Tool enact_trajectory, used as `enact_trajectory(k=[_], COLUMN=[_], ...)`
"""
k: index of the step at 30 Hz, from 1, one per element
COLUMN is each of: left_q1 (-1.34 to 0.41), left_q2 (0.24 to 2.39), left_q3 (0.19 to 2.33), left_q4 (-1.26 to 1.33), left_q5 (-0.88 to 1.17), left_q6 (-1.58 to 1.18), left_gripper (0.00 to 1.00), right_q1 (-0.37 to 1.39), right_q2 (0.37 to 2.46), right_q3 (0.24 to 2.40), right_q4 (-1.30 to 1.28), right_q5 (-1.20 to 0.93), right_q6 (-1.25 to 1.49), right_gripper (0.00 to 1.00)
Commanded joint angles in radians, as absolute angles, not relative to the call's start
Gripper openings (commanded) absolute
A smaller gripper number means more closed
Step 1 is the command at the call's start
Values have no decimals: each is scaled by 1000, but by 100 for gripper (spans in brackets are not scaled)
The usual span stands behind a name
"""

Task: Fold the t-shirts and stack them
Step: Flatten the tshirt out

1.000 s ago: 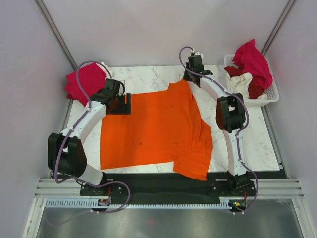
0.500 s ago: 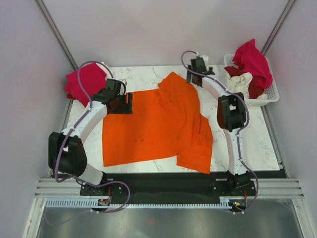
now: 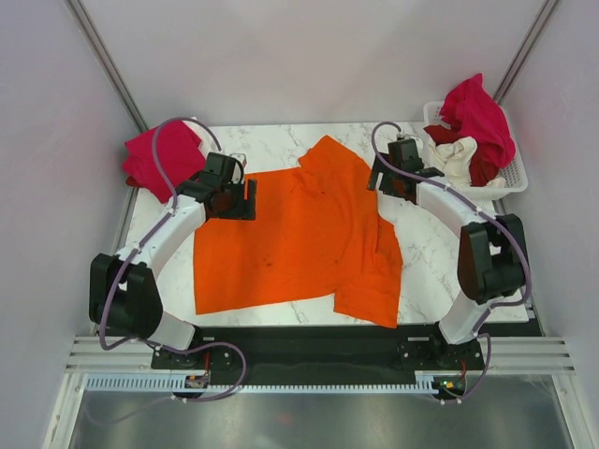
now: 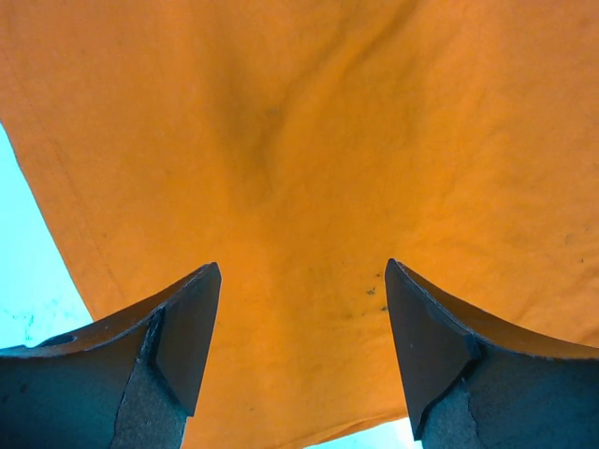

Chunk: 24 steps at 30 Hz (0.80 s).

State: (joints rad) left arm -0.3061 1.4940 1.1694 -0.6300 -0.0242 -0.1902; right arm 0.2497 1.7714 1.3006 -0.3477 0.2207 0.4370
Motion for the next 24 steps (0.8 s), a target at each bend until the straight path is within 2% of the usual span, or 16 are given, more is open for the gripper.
enact_trajectory(k=[1, 7, 10, 19, 22, 23, 24], left_q1=[-307, -307, -307, -307, -307, -307, -307], left_q2=[1390, 1243, 1191, 1057, 1029, 1023, 1016], left_q3=[1141, 1033, 986, 899, 870, 864, 856], left_q4=[-627, -637, -641, -658, -658, -658, -658], left_q5=[-12, 49, 77, 86, 71, 68, 66], left_q6=[-225, -250, -256, -265, -262, -259, -261], left_gripper=[79, 79, 79, 78, 77, 77, 77], right_q1=[233, 233, 235, 233, 224, 221, 213], right_q2=[1694, 1609, 1585, 1646, 1684, 1701, 1706], right_q3=[1162, 996, 941, 942, 943, 945, 949], right_q4=[-299, -299, -282, -249, -233, -232, -232], right_q5=[109, 103, 100, 178, 180, 157, 149], right_q6=[480, 477, 479, 469, 460, 457, 453], right_gripper=[87, 78, 77, 71, 59, 52, 39])
